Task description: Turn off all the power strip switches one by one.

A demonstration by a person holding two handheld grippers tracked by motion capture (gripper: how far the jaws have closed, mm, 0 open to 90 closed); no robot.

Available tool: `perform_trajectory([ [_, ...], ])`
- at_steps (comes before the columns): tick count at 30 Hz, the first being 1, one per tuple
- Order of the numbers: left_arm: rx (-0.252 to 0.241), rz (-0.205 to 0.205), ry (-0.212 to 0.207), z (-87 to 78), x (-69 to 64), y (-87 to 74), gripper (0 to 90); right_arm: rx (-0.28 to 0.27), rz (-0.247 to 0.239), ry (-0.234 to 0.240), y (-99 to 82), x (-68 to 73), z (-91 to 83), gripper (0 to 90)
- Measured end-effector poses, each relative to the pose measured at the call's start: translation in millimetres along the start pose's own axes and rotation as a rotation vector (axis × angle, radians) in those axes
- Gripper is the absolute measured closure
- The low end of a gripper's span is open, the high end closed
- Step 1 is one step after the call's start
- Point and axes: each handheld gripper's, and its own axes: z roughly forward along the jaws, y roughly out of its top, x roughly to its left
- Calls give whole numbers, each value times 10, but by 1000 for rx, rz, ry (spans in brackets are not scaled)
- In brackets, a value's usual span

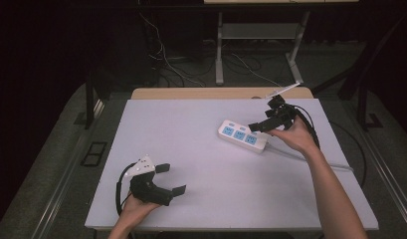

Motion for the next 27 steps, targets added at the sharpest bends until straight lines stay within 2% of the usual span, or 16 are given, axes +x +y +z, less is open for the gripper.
perform_trajectory([
  [1, 0, 1, 1, -1, 1, 0, 0, 5, 8, -3, 7, -12, 8, 8],
  [3, -1, 1, 1, -4, 2, 0, 0, 11, 7, 5, 18, -49, 15, 92],
  [5, -1, 1, 1, -3, 4, 0, 0, 7, 2, 10, 22, -78, 17, 127],
  [11, 2, 2, 1, 5, 3, 0, 0, 36, 14, 27, 53, -119, 74, 168],
  [12, 3, 3, 1, 6, 2, 0, 0, 47, 12, 39, 72, -133, 105, 220],
  [14, 4, 3, 2, 6, 2, -1, 0, 49, 19, 45, 84, -143, 129, 259],
  [17, 5, 4, 2, 6, 4, -1, 0, 61, 29, 67, 95, -171, 174, 368],
  [19, 4, 5, 2, 7, 3, -1, 0, 61, 24, 71, 92, -182, 188, 394],
  [20, 5, 6, 2, 8, 4, -1, 0, 69, 34, 80, 82, -206, 217, 468],
  [24, 6, 8, 0, 12, 5, -1, 0, 99, 52, 111, 62, -243, 262, 551],
  [27, 8, 9, 1, 14, 5, -1, 0, 115, 53, 115, 49, -262, 296, 596],
])
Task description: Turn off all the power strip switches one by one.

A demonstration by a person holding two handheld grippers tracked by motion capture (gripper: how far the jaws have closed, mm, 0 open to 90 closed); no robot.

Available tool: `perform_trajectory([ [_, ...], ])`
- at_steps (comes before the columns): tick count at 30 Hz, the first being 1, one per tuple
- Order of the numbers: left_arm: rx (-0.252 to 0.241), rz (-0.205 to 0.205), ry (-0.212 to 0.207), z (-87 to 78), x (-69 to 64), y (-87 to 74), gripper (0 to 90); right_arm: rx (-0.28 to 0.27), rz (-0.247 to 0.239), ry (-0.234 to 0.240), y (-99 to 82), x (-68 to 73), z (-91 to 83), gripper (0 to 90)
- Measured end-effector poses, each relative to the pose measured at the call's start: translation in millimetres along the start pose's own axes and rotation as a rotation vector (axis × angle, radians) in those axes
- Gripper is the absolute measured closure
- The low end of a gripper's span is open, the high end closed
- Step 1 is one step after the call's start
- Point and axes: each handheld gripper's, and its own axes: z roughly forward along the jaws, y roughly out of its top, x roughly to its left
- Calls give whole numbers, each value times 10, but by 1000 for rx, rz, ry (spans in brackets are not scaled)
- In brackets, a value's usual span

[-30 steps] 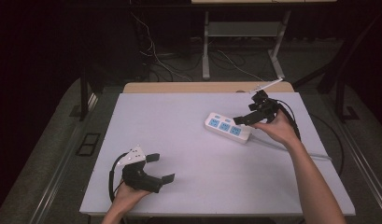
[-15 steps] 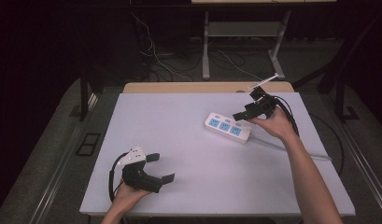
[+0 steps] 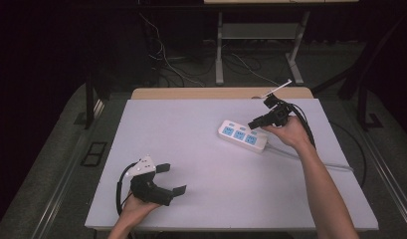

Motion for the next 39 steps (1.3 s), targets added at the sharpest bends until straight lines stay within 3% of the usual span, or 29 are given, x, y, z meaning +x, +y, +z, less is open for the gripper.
perform_trajectory([
  [10, -1, 2, 0, 3, 1, -1, 0, 25, -24, -20, -25, -33, 92, 894],
  [17, 0, 3, 1, 3, 2, -1, 0, 48, -26, -48, -67, -60, 174, 897],
  [22, 2, 3, 0, 6, 3, -2, 0, 46, 0, -60, -127, -107, 219, 897],
  [39, 12, 4, 1, 18, 9, -6, 0, 11, 29, -33, -207, -183, 293, 897],
])
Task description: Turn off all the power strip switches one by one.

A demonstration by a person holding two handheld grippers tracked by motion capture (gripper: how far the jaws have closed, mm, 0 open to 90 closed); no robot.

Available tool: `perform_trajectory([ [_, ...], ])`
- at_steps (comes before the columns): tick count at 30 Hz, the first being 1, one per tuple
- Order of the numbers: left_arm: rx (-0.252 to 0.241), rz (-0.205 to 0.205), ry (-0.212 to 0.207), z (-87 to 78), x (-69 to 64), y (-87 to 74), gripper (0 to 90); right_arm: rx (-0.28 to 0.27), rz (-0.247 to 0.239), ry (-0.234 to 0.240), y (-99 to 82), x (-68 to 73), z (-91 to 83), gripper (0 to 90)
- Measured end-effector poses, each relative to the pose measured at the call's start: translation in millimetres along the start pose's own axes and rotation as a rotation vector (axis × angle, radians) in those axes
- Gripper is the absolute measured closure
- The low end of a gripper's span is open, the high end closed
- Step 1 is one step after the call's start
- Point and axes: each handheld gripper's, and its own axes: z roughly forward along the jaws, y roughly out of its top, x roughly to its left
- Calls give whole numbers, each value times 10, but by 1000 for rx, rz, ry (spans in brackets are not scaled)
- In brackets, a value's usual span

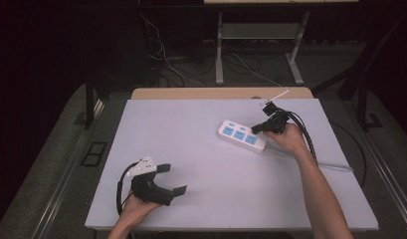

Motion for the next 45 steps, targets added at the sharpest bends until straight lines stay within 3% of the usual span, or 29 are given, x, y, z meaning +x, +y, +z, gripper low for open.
perform_trajectory([
  [18, -3, 6, 5, -17, -8, -2, 0, -41, -9, 5, -69, -9, 3, 900],
  [25, -10, 2, 12, -38, 7, -4, 0, -31, -26, -23, -59, 33, 12, 900],
  [45, -6, -3, 9, -29, 25, -6, 0, -22, -39, -13, -41, 20, 7, 900],
])
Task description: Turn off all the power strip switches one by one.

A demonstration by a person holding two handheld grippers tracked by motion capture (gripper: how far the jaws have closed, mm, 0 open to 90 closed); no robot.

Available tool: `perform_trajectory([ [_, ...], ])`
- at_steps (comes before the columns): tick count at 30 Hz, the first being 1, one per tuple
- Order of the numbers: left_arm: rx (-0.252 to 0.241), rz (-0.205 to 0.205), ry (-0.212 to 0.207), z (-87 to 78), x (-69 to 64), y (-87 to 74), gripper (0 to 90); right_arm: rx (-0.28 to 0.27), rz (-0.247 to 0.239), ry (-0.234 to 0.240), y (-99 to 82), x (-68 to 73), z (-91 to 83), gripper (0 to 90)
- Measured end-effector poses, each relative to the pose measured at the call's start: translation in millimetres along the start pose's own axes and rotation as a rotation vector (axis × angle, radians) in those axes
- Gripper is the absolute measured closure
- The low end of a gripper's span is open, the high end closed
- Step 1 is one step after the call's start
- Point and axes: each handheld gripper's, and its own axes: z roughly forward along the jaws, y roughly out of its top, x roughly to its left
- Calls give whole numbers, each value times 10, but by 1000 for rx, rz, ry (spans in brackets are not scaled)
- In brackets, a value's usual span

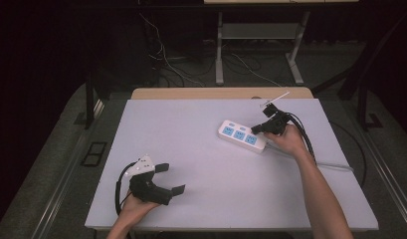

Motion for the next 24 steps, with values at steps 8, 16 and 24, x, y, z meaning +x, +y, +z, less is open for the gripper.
perform_trajectory([
  [8, 2, -2, -1, 9, 6, 0, 0, -3, 12, -6, -9, -33, -62, 900],
  [16, 3, -6, -1, 13, 16, -3, 0, -45, 28, 23, 5, -68, -134, 900],
  [24, 3, -6, -1, 9, 18, -2, 0, -63, 18, 32, 115, -35, -239, 900],
])
